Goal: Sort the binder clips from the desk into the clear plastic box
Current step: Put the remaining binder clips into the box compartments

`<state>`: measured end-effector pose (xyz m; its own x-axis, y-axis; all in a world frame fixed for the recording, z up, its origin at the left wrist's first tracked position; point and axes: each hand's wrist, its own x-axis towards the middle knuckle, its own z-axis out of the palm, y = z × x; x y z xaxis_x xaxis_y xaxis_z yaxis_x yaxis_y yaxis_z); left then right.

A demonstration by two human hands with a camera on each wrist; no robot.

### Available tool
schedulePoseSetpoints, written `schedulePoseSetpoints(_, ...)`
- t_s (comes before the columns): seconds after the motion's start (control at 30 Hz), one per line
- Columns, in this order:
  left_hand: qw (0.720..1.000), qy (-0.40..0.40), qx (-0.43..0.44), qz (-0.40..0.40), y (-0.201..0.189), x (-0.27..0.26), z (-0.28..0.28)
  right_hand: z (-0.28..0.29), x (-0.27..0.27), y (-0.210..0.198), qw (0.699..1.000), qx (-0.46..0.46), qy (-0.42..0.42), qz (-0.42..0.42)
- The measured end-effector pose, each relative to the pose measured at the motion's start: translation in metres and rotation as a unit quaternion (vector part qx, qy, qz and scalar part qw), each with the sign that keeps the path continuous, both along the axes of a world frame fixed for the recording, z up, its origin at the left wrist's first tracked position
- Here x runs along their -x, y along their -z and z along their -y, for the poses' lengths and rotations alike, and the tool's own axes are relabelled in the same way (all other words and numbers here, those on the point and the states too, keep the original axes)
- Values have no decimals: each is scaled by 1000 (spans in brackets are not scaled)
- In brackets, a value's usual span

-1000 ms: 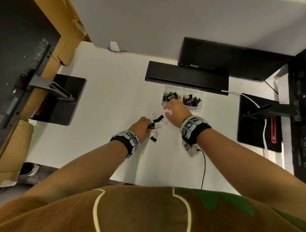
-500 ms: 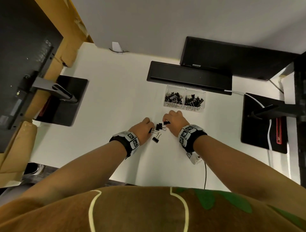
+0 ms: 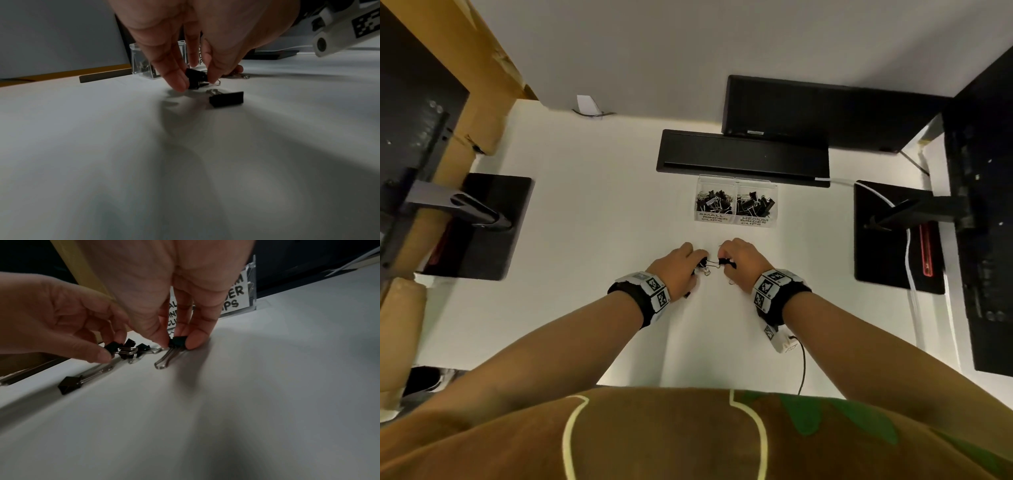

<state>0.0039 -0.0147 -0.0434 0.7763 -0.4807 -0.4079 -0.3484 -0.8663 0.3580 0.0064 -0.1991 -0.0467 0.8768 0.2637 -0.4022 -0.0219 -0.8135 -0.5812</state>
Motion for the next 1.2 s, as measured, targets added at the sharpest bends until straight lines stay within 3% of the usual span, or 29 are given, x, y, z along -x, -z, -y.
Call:
schedulePoseSetpoints(0.27,999,-23,-25,-4,-4,-10,14,18,0,-22,997,-43,61,34)
schedulePoseSetpoints(0.53,999,-19,5,-29,-8,-8,8,46,-61,-62,973,-42,178,141)
schedulePoseSetpoints(0.63,997,-62,43,-31,-15,-11,10,47,-77,-61,968,-30,192,162)
schedulePoseSetpoints(0.83,974,-157,161,-1,-45,-46,25,43,-82,-39,984,51,122,122)
schedulePoseSetpoints(1.03,951,-220,215,41,-61,-91,47,31,-53,-44,974,8,150,166)
schedulePoseSetpoints(1.2,963,-176,194,57,-58,-110,68,-3,3,-14,998,-5,-47,45)
